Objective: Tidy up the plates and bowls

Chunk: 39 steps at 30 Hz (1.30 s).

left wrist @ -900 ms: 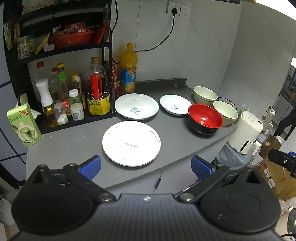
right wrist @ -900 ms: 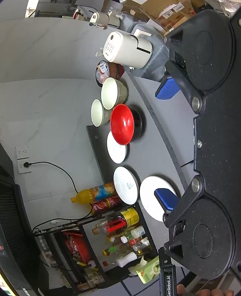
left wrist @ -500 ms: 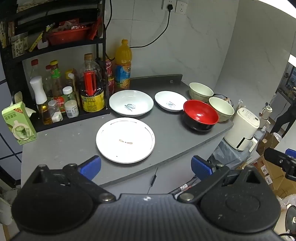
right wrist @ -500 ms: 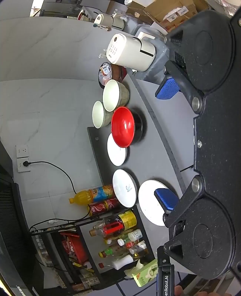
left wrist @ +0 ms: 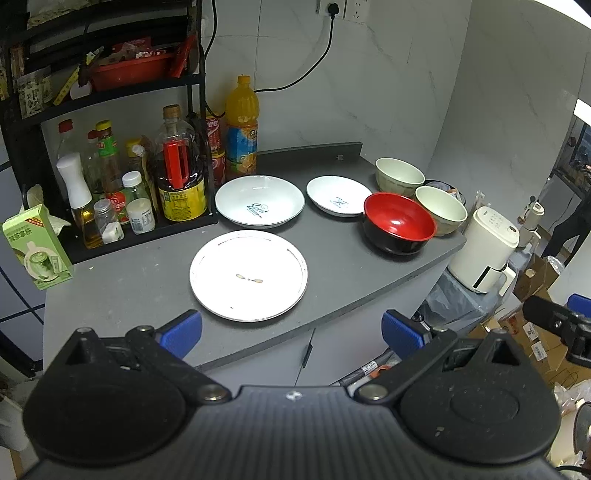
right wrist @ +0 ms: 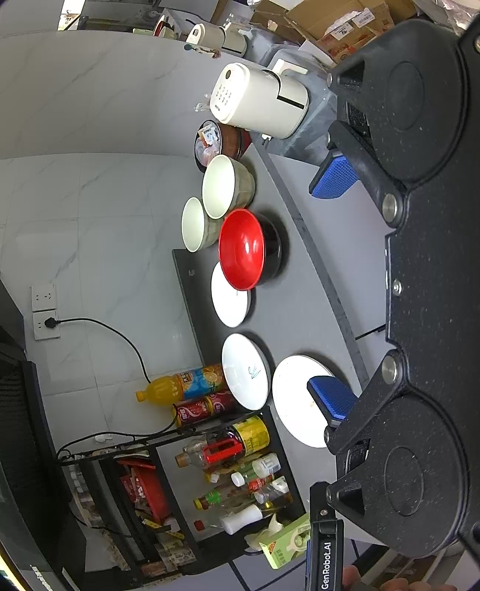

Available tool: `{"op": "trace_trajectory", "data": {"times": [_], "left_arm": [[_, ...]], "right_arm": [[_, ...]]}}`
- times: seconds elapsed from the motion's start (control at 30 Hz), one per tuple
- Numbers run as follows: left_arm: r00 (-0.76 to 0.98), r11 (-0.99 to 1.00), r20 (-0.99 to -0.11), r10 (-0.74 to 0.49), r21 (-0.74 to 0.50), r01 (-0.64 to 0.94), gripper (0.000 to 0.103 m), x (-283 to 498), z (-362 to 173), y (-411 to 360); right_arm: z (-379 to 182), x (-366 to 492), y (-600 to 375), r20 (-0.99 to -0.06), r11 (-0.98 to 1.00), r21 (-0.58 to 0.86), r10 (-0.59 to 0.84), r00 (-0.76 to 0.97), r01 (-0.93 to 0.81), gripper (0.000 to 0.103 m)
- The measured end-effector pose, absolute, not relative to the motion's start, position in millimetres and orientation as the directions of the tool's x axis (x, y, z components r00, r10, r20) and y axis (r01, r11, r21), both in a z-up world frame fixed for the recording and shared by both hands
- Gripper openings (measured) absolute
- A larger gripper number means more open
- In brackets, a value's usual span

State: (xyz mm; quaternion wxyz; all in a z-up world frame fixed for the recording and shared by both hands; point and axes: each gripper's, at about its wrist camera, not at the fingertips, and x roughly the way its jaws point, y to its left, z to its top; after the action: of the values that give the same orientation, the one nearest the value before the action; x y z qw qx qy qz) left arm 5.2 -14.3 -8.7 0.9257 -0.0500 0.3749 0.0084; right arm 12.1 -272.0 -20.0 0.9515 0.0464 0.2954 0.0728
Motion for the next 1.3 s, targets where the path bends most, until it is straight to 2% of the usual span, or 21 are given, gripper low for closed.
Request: {"op": "trace_trajectory", "data": {"times": [0.83,1.3], "left_arm": [[0.719,0.995,-0.695,-0.009,-0.076,-0.062,0.103,-2.3,-8.2,-19.3],[0.731,0.996,-0.682,-0.02,-0.078,-0.046,0.103,-6.8,-0.4,-26.8]], "right_arm": [[-15.7,4.4,-285.1,-0.542,0.983,0.139,0.174,0.822,-0.116,0.103],[-12.3,4.6,-287.7,-0.546,0.969,0.186,0.237,0.804,-0.159,0.103]]}}
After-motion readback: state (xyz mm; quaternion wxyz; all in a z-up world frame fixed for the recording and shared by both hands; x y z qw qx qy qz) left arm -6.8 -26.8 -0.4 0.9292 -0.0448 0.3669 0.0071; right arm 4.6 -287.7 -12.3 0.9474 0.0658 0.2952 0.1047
